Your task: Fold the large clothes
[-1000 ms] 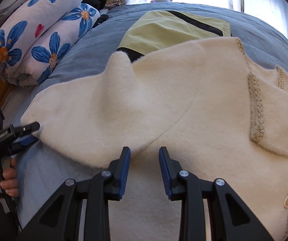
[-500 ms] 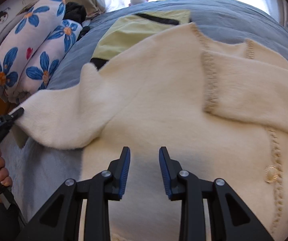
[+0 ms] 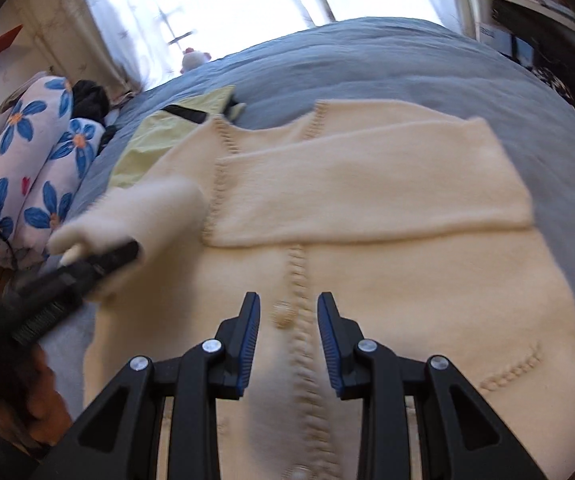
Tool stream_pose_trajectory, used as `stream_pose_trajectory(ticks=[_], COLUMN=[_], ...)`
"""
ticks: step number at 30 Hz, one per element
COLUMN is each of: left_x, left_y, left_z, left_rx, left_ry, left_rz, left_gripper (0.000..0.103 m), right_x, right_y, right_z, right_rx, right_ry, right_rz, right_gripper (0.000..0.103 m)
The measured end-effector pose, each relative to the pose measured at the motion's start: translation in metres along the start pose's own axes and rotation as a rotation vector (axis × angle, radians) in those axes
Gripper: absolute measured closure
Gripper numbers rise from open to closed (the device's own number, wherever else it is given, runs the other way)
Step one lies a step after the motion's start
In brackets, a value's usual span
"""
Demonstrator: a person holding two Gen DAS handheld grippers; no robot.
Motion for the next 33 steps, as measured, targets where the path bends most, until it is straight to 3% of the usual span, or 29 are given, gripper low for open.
stream_pose_trajectory(ticks=[2,4,9,13,15,18,23,33], left_x=[-0.024,-0.027,0.0,0.044,0.063,0.094,0.126,0.126], left_y=[-0.005,-0.007,-0.013,-0.017,-0.016,-0.005,0.025,0.098], left_z=[0.013,0.023,0.029,0.028,0.026,0.029,0.045,0.1], left_rx=[0.027,0.031,0.002,-0.031,-0.04,-0.013,0.118,0.35], left_ry=[0.075,0.089,0.043,-0.046,-0.087,-0.138,-0.193,-0.117], left_rz=[-0.009,-0.024,-0.021,-0.083,-0.116,-0.179,-0.223,-0.303], left_gripper=[0.061,0.051,0.044,0.031,0.03,0.029,0.026,0.026], right_x=[-0.002,-0.002,0.0,0.004,0.007,0.014,0.023,-0.014], right_y=[-0.011,-0.018,-0.015,0.002,0.015,0.033,0.07,0.151], right_z=[0.002,0.004,0.007,0.008,0.008,0.005,0.003,0.026], right_rx=[-0.007,-0.007,0.021,0.054,0.083,0.124,0.24,0.577], right_ry=[0.01,0.01,0.005,0.002,-0.003,-0.029,-0.06,-0.058], right_rz=[0.003,0.0,-0.034,-0.076,-0.101,-0.127,-0.153,-0.069], right_gripper=[0.073,0.073,0.073,0.073,0.071,0.056,0.047,0.047])
Point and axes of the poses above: each gripper's, at about its wrist camera, not at the fingertips, and x roughly against the way its jaws point, y to its left, z to its underside, the point moved 5 cm from there along -x, roughly the way its jaws point, and after that the axes turned 12 degrees about z, right-handed, at the moved point
